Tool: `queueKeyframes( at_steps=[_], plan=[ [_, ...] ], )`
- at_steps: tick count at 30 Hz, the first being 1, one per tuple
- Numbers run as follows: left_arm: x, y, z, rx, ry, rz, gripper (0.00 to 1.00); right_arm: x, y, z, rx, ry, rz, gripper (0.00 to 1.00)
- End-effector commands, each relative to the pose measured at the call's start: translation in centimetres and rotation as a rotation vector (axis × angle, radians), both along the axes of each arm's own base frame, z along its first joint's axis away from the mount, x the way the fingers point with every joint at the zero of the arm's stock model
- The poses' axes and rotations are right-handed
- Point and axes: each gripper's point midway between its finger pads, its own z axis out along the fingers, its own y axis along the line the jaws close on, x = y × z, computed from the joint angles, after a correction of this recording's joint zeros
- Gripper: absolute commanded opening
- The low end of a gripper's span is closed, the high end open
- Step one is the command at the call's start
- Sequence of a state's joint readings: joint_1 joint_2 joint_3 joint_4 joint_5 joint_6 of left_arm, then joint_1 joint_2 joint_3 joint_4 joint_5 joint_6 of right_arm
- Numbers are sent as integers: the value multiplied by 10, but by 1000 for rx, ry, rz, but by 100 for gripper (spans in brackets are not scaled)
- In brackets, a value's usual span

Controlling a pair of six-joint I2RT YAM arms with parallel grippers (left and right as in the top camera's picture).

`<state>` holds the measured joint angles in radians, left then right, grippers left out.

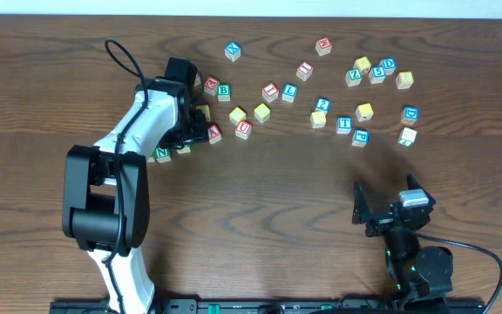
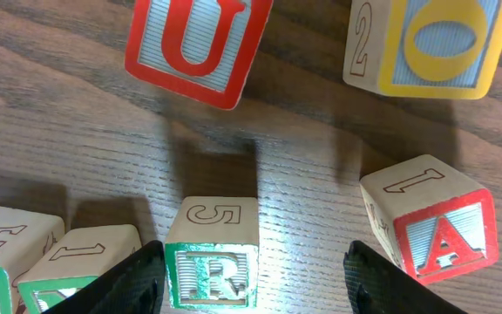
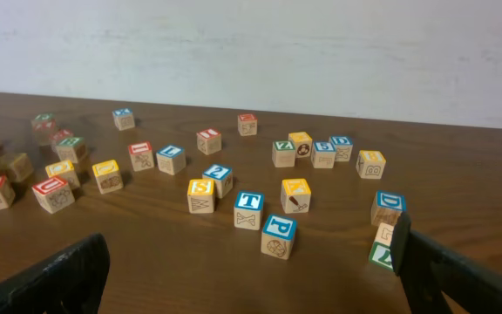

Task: Spell out ROBOT
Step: 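Lower the left gripper and close it on the green R block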

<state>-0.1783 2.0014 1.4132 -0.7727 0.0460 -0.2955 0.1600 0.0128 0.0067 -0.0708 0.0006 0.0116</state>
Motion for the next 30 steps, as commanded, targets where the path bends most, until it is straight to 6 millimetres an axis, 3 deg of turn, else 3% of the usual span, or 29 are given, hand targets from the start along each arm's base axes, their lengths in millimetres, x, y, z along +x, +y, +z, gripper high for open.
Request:
queueKeyframes(
  at_steps=[1, 20, 24, 30],
  plan=[
    [-2, 5, -8, 17, 20, 13, 64, 0, -4, -1, 9, 4, -18, 99],
    [-7, 5, -20, 16, 17, 13, 65, 0, -4, -1, 9, 4, -18, 99],
    [-7, 6, -20, 16, 18, 13, 52, 0, -4, -1, 9, 4, -18, 99],
    [-7, 6, -20, 16, 19, 13, 49, 0, -4, -1, 9, 4, -18, 99]
  ],
)
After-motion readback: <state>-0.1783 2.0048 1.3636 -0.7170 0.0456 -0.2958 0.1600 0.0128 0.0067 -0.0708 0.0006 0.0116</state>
